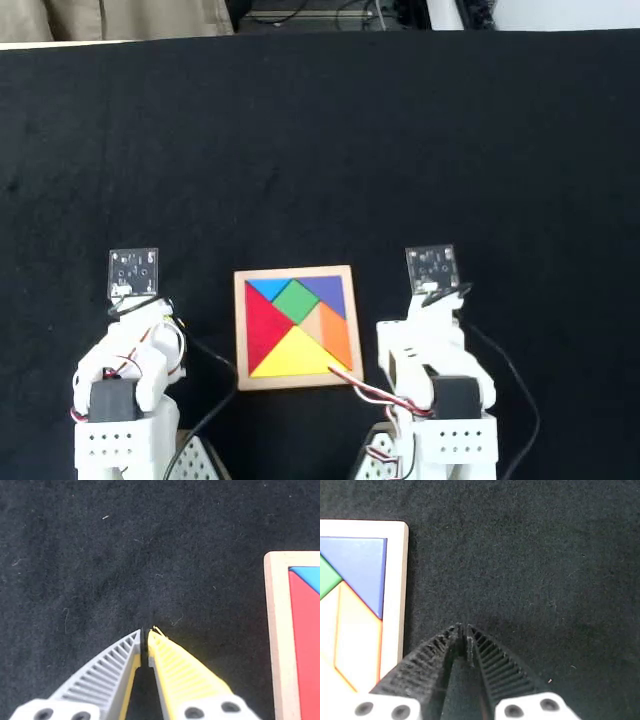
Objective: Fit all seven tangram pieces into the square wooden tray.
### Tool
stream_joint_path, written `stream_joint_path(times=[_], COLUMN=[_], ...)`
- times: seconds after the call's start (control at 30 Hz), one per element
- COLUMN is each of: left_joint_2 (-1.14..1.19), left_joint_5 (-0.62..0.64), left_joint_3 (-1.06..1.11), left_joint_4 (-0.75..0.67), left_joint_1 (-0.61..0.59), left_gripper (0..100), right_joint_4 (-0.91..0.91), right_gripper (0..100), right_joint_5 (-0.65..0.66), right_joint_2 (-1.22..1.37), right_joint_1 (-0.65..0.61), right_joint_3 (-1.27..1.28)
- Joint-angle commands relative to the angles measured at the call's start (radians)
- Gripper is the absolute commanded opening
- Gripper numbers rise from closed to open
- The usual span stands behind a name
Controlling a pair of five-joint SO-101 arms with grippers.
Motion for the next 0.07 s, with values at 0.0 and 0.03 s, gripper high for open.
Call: stream_joint_path(times=[0.0, 0.03], left_joint_2=[-0.008, -0.008], left_joint_5=[0.008, 0.008], left_joint_3=[0.019, 0.019], left_joint_4=[0.003, 0.003], left_joint_1=[0.004, 0.004], left_gripper=[4, 4], right_joint_4=[0.005, 0.005], right_gripper=[1.1, 1.1], right_joint_5=[-0.008, -0.008], right_joint_2=[-0.054, -0.054], right_joint_1=[0.014, 0.014], right_joint_3=[-0.002, -0.002])
